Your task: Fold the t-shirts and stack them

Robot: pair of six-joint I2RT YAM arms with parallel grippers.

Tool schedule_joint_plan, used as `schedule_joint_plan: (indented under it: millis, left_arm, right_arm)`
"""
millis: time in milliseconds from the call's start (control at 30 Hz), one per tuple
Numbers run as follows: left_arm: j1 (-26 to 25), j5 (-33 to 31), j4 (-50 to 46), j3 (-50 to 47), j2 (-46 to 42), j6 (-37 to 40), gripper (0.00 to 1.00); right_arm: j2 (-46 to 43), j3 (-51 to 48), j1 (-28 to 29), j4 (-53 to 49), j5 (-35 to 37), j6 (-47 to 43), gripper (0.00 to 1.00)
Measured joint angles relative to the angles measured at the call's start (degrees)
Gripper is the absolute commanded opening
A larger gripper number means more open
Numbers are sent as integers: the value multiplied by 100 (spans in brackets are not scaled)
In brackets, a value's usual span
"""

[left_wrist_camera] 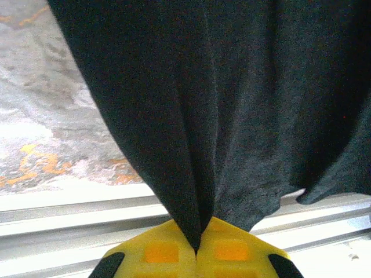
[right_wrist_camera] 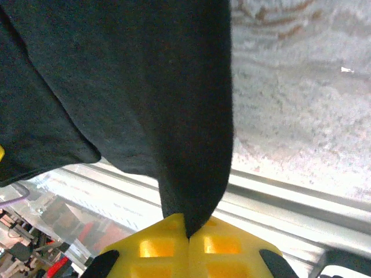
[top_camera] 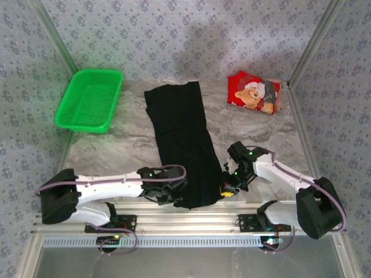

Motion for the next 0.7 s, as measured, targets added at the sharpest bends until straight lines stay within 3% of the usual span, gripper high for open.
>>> schedule_joint_plan:
  millis: [200,367,500,700]
  left_arm:
    - [-72,-223,-280,-332,-708,-85,0]
    - [138,-365,-319,-337,-1231,-85,0]
    - [931,-321,-444,-111,-1423,26,0]
    - [2555,111,-684,507,-1408,487,0]
  right_arm:
    - [-9,122,66,-337,-13,57,0]
    - [61,929,52,-538,-24,66,0]
    - [573,1886,-57,-566,-92,11,0]
    - [1882,3189,-363,-577,-142,-293,0]
